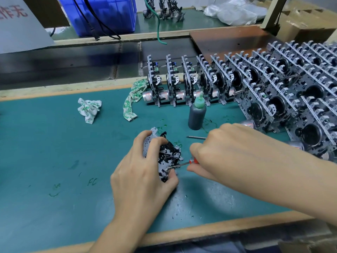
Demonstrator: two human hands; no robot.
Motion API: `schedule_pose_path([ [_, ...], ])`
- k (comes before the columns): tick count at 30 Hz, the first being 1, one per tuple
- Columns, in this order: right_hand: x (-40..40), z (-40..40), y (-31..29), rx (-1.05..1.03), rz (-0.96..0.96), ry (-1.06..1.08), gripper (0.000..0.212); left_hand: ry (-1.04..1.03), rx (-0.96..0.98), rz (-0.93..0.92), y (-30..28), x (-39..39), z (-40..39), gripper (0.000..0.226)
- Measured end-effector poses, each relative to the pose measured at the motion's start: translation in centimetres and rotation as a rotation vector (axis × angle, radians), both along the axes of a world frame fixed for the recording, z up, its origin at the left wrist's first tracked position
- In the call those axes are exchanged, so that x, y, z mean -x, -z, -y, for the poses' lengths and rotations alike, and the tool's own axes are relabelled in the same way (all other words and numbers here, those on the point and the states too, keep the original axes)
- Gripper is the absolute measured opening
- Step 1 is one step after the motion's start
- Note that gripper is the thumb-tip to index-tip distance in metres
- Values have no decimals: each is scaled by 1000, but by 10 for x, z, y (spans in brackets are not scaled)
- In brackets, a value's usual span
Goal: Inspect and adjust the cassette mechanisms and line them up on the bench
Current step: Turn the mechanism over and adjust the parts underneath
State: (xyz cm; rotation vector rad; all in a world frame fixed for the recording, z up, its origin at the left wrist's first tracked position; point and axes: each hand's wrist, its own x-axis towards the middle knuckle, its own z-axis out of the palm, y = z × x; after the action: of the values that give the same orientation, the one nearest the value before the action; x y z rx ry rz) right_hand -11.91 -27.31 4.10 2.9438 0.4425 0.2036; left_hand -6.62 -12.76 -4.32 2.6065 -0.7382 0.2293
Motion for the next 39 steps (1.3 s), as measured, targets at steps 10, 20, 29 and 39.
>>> schedule_pose_path([
  [10,8,-12,1,-151,-152,302,52,-13,24,22,1,0,-2,50],
  [20,11,18,-18,-177,-138,419,52,29,14,42,-1,-2,-6,46],
  [29,-44,-11,52,-437,86,512,29,181,218,-28,12,-23,-24,44],
  [39,-53,-6,78,-269,-30,418,37,316,246,-83,20,-31,-47,51],
])
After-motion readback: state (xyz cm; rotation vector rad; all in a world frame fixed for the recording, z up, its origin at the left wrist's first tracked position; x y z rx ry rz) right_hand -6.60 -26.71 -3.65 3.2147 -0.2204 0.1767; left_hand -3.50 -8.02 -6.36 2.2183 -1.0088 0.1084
